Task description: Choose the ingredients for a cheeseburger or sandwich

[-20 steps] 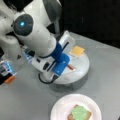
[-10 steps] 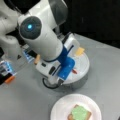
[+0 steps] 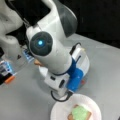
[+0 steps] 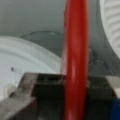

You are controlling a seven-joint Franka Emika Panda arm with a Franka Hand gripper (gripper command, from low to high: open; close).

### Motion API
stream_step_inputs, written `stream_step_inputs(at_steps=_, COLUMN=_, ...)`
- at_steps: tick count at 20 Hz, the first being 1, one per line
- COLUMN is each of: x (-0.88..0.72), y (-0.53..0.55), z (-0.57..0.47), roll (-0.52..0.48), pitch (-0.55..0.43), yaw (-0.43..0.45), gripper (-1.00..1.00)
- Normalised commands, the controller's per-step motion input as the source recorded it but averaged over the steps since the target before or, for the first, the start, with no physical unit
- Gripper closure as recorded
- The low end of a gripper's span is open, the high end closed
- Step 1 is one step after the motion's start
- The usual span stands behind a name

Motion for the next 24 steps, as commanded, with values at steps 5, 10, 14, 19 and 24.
stream_step_inputs(at_steps=5, x=0.33, y=-0.29, z=-0.02, roll=0.002, pitch=0.259, yaw=0.309, gripper=1.00)
stream_step_inputs(at_steps=10, x=0.40, y=-0.29, z=-0.02, roll=-0.006, pitch=0.218, yaw=0.394, gripper=1.00)
stream_step_inputs(at_steps=14, x=0.56, y=-0.43, z=0.04, roll=-0.048, pitch=0.213, yaw=0.366, gripper=1.00)
stream_step_inputs(at_steps=19, x=0.53, y=-0.45, z=0.08, roll=-0.023, pitch=0.239, yaw=0.252, gripper=1.00)
stream_step_inputs(at_steps=24, x=0.43, y=-0.37, z=0.08, roll=0.014, pitch=0.252, yaw=0.217, gripper=1.00)
